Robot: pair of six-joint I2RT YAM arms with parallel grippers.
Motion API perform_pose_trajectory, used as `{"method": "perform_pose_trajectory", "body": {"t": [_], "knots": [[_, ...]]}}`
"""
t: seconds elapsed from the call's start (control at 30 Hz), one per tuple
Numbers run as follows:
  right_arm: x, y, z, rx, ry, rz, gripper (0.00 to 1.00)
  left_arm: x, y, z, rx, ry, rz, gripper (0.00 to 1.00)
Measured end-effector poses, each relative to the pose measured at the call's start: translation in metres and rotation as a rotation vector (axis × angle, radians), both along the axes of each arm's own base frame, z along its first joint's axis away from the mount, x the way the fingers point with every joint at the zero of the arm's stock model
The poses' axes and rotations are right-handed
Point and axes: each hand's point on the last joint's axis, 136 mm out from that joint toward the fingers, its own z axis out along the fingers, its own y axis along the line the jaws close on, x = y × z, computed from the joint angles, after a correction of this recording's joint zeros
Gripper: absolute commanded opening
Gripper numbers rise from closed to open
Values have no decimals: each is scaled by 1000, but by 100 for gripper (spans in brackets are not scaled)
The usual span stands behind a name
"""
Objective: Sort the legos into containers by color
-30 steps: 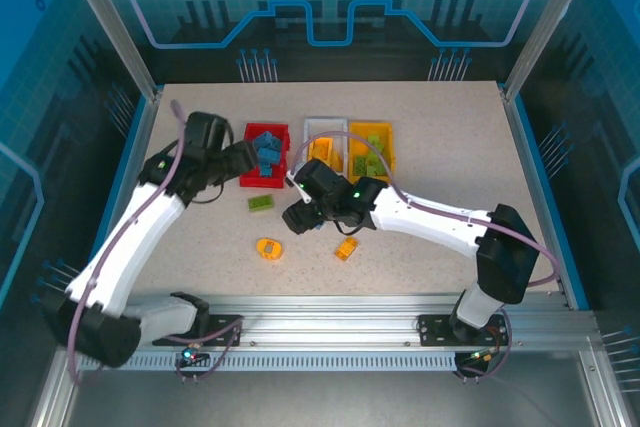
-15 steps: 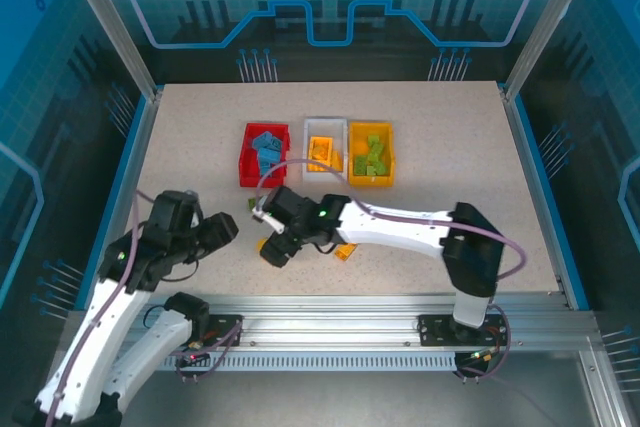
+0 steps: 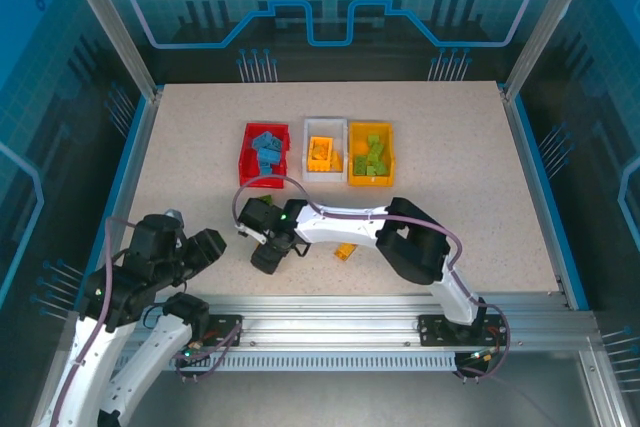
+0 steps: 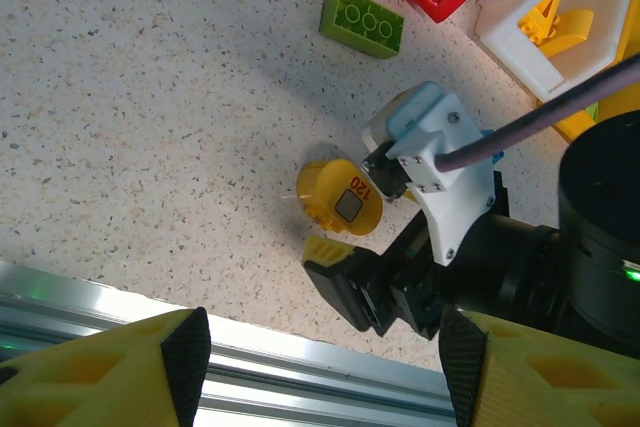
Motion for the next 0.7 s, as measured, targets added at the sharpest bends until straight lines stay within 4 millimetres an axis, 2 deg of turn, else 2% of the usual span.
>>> {"method": "perform_pose_trajectory", "body": {"t": [0.23,0.33,0.47,0.6,0.7], "knots": [[3,6,-8,-9,4,-5,48,0,0,0,-5,1,5,66],[5,5,-9,-13,-2,-16,42,0,0,0,-6,0,5,66],[8,-1,-3,-10,-20,-44,40,3,-3,3,-19,-14,-3,66],[18,-23,28,25,-51,-105,39,11,-14,10,-61,-37,-36,65],[47,-46,70,101,-92,-225,38,26,-29,16,-111,-44,-78,65]]}}
